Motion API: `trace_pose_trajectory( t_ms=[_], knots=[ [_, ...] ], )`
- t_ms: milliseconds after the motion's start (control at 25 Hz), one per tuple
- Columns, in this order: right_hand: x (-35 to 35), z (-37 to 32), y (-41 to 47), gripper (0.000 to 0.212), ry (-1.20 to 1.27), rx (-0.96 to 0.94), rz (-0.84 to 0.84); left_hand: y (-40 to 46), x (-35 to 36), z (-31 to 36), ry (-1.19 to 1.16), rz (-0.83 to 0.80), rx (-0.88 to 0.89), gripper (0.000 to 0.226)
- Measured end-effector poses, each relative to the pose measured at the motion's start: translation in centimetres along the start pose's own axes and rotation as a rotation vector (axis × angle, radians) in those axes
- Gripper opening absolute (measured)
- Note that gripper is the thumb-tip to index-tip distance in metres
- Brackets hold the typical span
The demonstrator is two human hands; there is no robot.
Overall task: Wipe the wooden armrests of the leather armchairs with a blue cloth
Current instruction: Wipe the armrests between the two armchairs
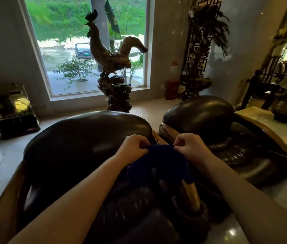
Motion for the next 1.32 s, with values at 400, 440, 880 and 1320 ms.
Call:
trace_pose_trajectory(
  t_ms=[400, 440, 880, 1320],
  knots=[
    [-3.8, 17.5, 7.5, 0.014, -0.014, 0.084, -0.114, 14.7, 13.4, 2.5, -0.094, -0.053, -0.047, 0.021],
    [-3.6, 19.2, 8.4, 0.016, -0.005, 0.087, -0.132, 16.0, 14.8, 2.3, -0.098, -0.073, -0.072, 0.02],
    [5.8, 38.1, 18.0, 0.015, 0.108, 0.011, -0.439, 24.7, 30.7, -5.4, -0.162, 0.046, -0.435, 0.025],
    [20.9, 50.6, 26.3, 0.016, 0.105, 0.093, -0.662, 31.5, 42.6, -18.4, -0.169, -0.011, -0.686, 0.027]
  ],
)
Point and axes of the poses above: each hand's wrist, its own y-axis towards the middle knuckle, its own x-axis out of the palm, z = x × y, the point moved 5 cm from there along y, towards the middle knuckle, and after that the axes turned 3 degrees about -z, right-handed, at the moved point
